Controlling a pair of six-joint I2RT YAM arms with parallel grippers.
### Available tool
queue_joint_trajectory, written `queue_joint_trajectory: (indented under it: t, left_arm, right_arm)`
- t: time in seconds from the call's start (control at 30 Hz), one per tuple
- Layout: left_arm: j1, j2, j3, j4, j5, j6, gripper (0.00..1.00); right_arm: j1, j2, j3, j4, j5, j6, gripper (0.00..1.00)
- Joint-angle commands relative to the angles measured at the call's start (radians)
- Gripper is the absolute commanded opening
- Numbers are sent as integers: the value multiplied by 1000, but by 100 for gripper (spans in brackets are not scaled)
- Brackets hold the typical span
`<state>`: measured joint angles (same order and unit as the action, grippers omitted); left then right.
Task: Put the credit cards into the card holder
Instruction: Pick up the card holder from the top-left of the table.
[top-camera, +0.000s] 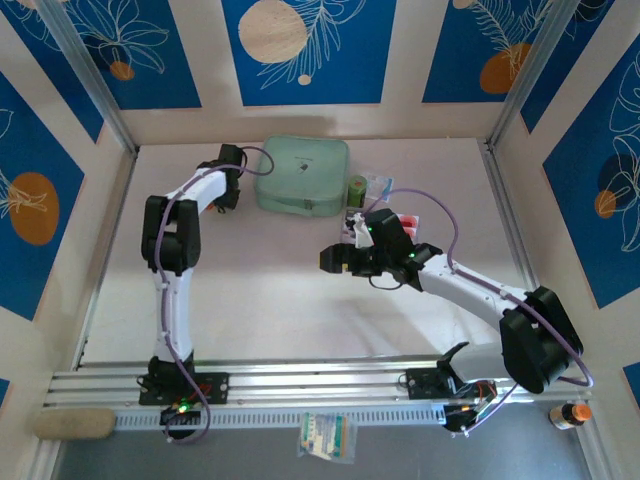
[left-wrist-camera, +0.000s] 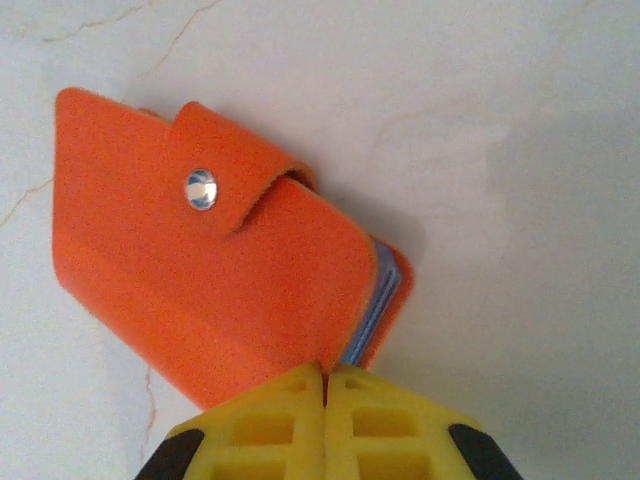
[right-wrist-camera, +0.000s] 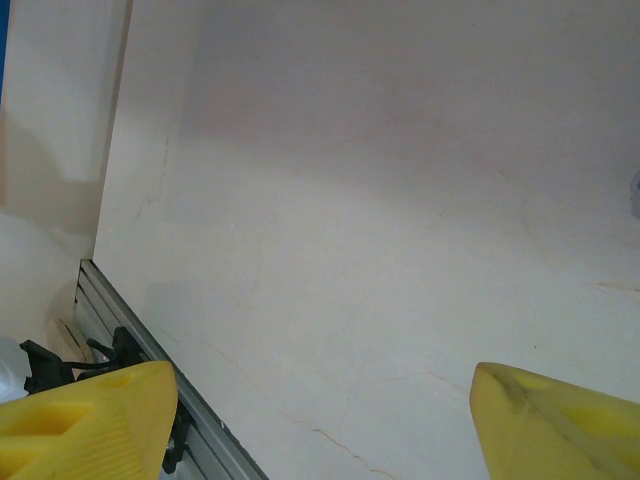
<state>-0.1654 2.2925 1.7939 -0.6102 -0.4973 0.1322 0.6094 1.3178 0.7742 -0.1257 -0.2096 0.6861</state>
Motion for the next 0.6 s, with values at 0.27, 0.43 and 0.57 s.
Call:
queue_joint_trajectory:
  t: [0.27,0.43,0.57]
  left_arm:
    - [-41,-355,-270,1,91,-109,0]
    - [-143,-513,-466,10,117,-151,0]
    - [-264,-612,-586,0,115,-201,0]
  right_arm:
    - [18,-26,-15,17,-4,21,77]
    - [30,-31,-25,29,3,33,77]
    - [38,-44,-43,21,21,50,77]
